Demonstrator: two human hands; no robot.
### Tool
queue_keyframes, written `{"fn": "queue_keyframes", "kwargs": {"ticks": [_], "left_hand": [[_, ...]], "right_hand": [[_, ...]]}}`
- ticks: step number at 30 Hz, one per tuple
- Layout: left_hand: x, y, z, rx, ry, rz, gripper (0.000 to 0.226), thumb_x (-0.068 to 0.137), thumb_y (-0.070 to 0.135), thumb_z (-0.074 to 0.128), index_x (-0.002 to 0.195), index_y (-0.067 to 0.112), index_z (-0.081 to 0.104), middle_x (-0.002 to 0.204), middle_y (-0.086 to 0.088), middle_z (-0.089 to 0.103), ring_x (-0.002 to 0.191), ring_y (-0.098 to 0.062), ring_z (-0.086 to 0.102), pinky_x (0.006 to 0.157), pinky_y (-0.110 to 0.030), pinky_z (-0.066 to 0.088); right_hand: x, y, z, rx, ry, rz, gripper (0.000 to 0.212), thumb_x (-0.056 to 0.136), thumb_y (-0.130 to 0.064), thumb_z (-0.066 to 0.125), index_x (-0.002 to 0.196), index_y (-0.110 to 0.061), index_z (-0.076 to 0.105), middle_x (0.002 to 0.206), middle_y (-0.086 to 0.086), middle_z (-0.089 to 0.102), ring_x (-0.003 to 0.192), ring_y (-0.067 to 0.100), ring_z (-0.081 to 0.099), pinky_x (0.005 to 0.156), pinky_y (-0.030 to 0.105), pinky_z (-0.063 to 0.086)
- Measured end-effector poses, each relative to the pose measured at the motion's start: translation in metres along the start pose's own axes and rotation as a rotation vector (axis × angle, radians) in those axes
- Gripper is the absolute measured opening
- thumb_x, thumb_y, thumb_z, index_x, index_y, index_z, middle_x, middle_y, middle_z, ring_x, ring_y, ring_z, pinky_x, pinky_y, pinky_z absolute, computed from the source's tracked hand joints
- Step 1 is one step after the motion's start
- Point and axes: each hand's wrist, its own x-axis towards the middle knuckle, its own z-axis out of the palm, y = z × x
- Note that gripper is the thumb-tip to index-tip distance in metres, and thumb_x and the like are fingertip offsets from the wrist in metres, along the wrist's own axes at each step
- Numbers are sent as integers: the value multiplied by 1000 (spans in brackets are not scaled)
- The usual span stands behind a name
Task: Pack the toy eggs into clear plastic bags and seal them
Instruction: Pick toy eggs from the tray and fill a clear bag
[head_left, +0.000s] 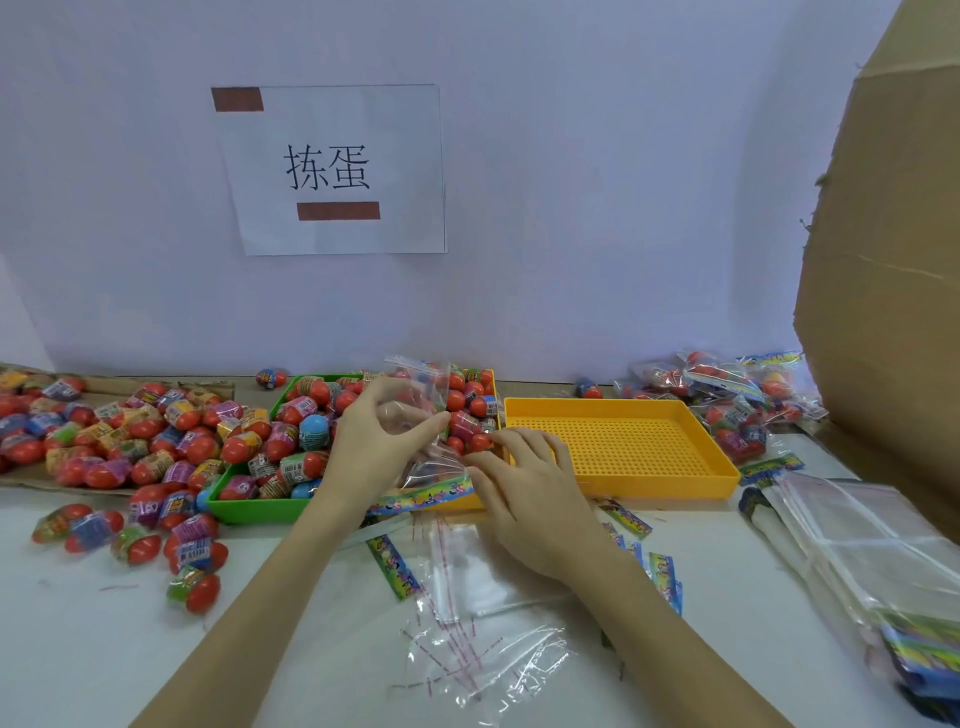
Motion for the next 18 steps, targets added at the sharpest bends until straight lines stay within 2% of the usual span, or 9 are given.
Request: {"fn": "queue_keyframes", "kwargs": {"ticks": [2,4,6,8,10,12,16,18], "left_hand": [[0,-1,0,22,-12,12,40,85,27,89,118,24,66,88,1,80,74,-19,77,74,-39,62],[1,-2,-1,62,-13,27,40,86,29,88,118,27,65,90,3,81,79,-19,77,80,-42,63],[1,-2,-1,89,-32,52,39,86,30,88,117,32,65,90,4,80,77,-14,76,78,-38,63],[-1,-2,1,106,-71,90,36,87,29,87,114,34,64,89,5,80,73,-12,76,69,-28,61],[-3,0,4,120,-114,124,39,87,28,88,117,31,63,89,5,80,71,-12,77,63,-23,60],[-6,2,7,119,-162,154,42,86,29,89,119,28,63,89,5,80,71,-12,78,64,-21,60],[-11,5,13,124,-231,199,44,85,32,89,120,30,62,91,3,80,70,-17,79,69,-27,63],[-12,6,16,128,-243,213,43,86,29,88,120,30,62,92,3,80,71,-17,79,72,-31,64]], "right_hand": [[1,2,-3,107,89,1,34,111,-41,41,130,-32,68,139,-6,60,138,16,43,117,37,26],[3,1,-9,318,206,45,24,109,-35,53,125,-30,70,127,-8,63,127,11,51,107,28,37],[4,1,-16,529,319,87,11,105,-25,63,111,-25,72,112,-9,67,110,5,60,93,17,46],[4,2,-22,655,363,153,4,102,-20,68,101,-24,69,103,-10,71,99,5,66,80,13,50],[4,3,-24,760,337,239,5,101,-20,69,99,-24,68,98,-11,72,93,6,69,76,17,52],[3,4,-25,859,332,294,8,101,-21,70,96,-23,64,91,-7,72,87,11,71,74,25,55],[3,5,-31,1021,364,362,24,100,-16,71,88,-16,50,93,18,71,87,27,76,77,50,61],[3,7,-31,1080,357,390,26,98,-13,73,92,-15,48,98,22,70,90,28,77,80,53,62]]}}
